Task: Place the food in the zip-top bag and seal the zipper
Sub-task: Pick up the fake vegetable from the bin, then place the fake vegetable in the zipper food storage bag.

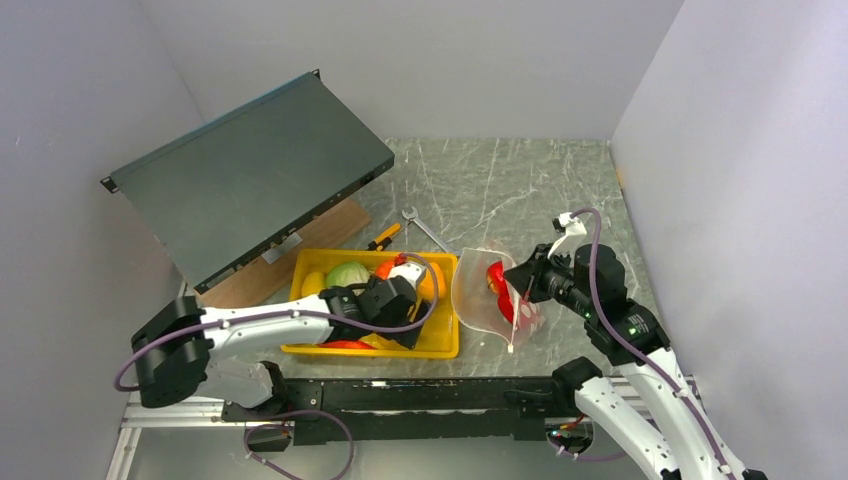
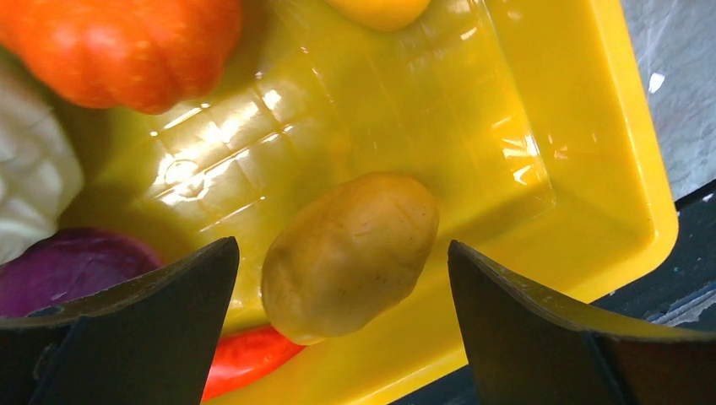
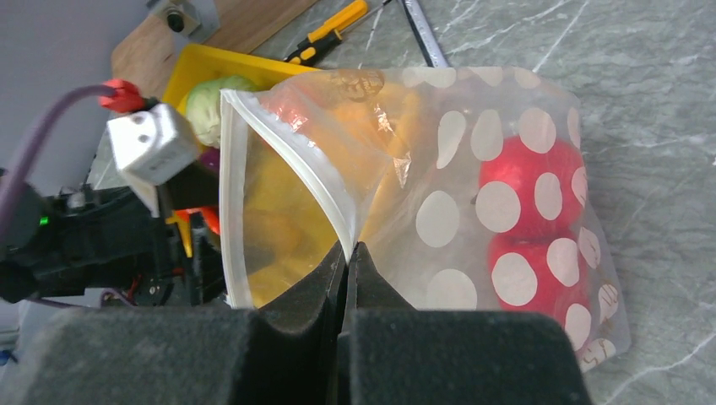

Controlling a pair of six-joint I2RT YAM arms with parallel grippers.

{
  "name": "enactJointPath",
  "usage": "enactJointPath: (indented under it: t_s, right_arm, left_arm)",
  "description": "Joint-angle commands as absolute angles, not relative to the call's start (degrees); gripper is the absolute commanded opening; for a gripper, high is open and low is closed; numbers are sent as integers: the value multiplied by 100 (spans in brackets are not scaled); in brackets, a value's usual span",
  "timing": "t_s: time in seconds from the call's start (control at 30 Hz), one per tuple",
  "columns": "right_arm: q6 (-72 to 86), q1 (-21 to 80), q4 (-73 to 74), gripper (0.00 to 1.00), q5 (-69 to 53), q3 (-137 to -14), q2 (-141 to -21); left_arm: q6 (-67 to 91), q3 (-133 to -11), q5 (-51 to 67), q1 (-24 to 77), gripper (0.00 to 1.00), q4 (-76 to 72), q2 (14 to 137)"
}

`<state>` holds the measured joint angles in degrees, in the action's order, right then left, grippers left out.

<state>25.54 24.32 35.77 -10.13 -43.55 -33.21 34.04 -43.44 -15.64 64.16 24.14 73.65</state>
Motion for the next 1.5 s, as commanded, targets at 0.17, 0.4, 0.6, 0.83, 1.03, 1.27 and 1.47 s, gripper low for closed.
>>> enactJointPath:
  t_s: [0.17, 0.4, 0.6, 0.83, 1.03, 1.27, 1.47]
  right_arm:
    - [2407, 2452, 3244, 0, -1270, -4379, -3209]
    - [2408, 2453, 3226, 0, -1265, -4346, -3185]
    - [2416, 2445, 3186, 0, -1290, -4316, -3196]
    - [2451, 2448, 3132, 0, -1374, -4287, -3217]
    - [2495, 2448, 3088, 0, -1505, -4316, -3238]
    - [2596, 2451, 2974, 0, -1749, -4264, -3188]
    - [2636, 2455, 2962, 0, -1790, -4258, -3148]
  left_arm:
    - [3066, -4959, -1134, 6392, 80, 2302, 8155]
    - [3148, -4958, -1350, 6398, 55, 2413, 7767]
    - [3166, -5111, -1445, 6415, 44, 2383, 6909]
    - [3184, -5133, -885, 6425, 39, 1410, 5839]
    - [3472, -5041, -130, 6430, 38, -241, 5642]
    - [4122, -5477, 249, 6420, 39, -1043, 6517]
    - [4953, -5596, 44, 6418, 36, -1311, 7200]
